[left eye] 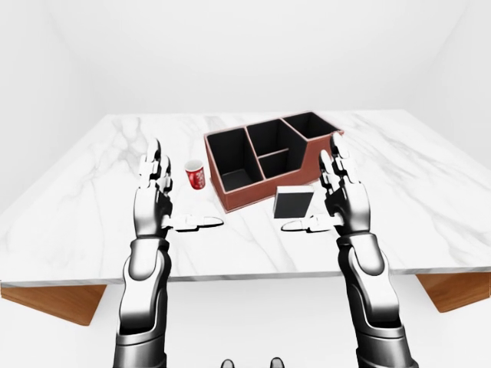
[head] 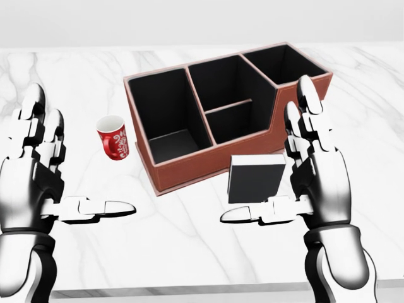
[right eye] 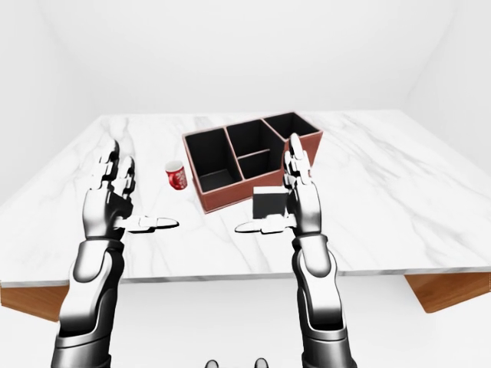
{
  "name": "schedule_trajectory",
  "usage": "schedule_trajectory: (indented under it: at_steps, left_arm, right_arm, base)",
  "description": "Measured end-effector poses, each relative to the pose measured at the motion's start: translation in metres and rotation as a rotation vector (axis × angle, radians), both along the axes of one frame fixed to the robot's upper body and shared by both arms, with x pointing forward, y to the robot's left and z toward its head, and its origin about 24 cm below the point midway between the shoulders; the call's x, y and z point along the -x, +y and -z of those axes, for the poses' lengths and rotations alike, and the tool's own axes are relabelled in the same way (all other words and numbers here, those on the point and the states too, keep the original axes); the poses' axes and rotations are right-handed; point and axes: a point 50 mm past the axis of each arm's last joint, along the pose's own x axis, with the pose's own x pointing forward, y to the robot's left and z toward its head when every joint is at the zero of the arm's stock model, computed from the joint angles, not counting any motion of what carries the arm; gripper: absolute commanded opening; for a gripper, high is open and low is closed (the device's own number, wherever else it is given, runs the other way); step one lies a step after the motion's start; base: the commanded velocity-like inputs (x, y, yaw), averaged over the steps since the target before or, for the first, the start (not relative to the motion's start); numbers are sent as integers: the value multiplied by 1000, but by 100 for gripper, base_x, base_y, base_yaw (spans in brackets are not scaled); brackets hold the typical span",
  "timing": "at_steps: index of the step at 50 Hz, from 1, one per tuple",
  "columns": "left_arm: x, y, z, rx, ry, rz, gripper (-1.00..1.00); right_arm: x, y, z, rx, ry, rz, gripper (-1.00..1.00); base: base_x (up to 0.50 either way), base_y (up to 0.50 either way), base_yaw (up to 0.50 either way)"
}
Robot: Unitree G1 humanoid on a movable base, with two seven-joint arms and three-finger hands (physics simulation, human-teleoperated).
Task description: Pick up the book and place it in the left compartment of the caddy.
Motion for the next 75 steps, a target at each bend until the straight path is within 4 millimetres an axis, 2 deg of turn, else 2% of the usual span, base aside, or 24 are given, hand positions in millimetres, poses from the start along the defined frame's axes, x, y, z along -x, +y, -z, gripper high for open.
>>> schedule_trajectory:
  at_steps: [27,57,65,75]
  left_arm:
    - [2,-3,-7,-6,-30,6,100]
    - [3,-3,-3,-4,-18,6,100]
    - [3,-3,-1,-2,-8,3,100]
    - [4,-2,2,1,6,1,100]
  right_arm:
    - [1,-1,-1,2,-6,4,100]
    - [0,1,4,42,15,6,100]
    - [3,-2,10,152,40,6,100]
    - [15,-14,10,452,4,26,100]
  base:
    - [49,11,0]
    - [3,1,0]
    - [0,0,0]
    - [0,0,0]
